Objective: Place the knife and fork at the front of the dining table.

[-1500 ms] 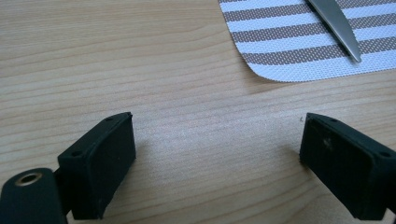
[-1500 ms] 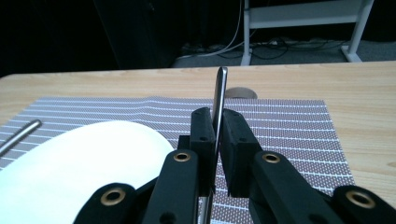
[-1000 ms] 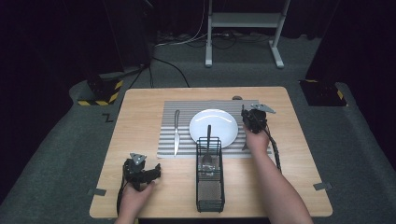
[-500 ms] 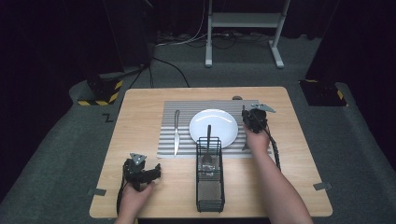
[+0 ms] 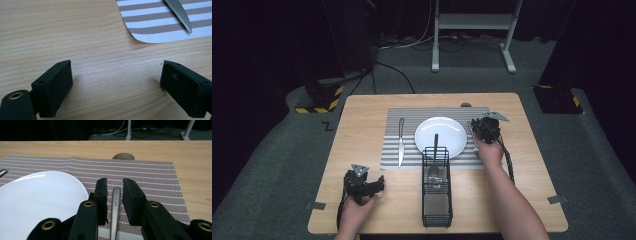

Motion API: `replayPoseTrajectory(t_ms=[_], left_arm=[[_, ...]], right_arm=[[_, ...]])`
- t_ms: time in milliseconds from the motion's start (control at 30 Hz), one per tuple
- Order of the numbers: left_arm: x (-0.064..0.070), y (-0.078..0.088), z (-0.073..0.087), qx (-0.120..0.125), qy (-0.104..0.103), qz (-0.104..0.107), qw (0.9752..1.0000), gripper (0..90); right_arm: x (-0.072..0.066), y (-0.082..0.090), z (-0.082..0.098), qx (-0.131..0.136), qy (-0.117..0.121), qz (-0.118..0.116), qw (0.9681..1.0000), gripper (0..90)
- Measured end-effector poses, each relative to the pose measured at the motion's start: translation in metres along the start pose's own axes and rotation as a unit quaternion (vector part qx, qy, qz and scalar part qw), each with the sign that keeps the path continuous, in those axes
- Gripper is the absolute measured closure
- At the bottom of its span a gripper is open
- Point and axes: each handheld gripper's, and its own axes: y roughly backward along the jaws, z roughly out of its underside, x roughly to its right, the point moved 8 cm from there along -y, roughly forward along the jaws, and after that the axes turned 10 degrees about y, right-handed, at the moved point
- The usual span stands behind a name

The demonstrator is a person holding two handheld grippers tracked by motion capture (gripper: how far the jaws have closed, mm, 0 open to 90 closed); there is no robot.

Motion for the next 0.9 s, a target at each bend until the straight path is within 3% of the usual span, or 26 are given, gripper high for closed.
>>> replayPoseTrajectory(t_ms=[167, 433, 567, 667, 900], left_arm=[[0.000, 0.000, 0.000, 0.000, 0.000, 0.000, 1.0000, 10.8], [0.000, 0.000, 0.000, 0.000, -0.001, 0.000, 1.0000, 10.8], [0.000, 0.000, 0.000, 0.000, 0.000, 0.000, 1.0000, 10.7], [0.000, 0.000, 0.000, 0.000, -0.001, 0.000, 1.0000, 10.7], [0.000, 0.000, 0.000, 0.000, -0.001, -0.001, 1.0000, 10.8]], right_arm=[[-0.003, 0.016, 0.005, 0.008, 0.010, 0.003, 0.9999, 75.7], [-0.006, 0.055, 0.030, 0.000, 0.030, 0.011, 0.9995, 80.2], [-0.005, 0.072, 0.051, -0.014, 0.035, 0.015, 0.9992, 82.0], [-0.004, 0.082, 0.066, -0.028, 0.052, 0.023, 0.9980, 82.3], [-0.006, 0.094, 0.087, -0.057, 0.060, 0.023, 0.9963, 82.2]])
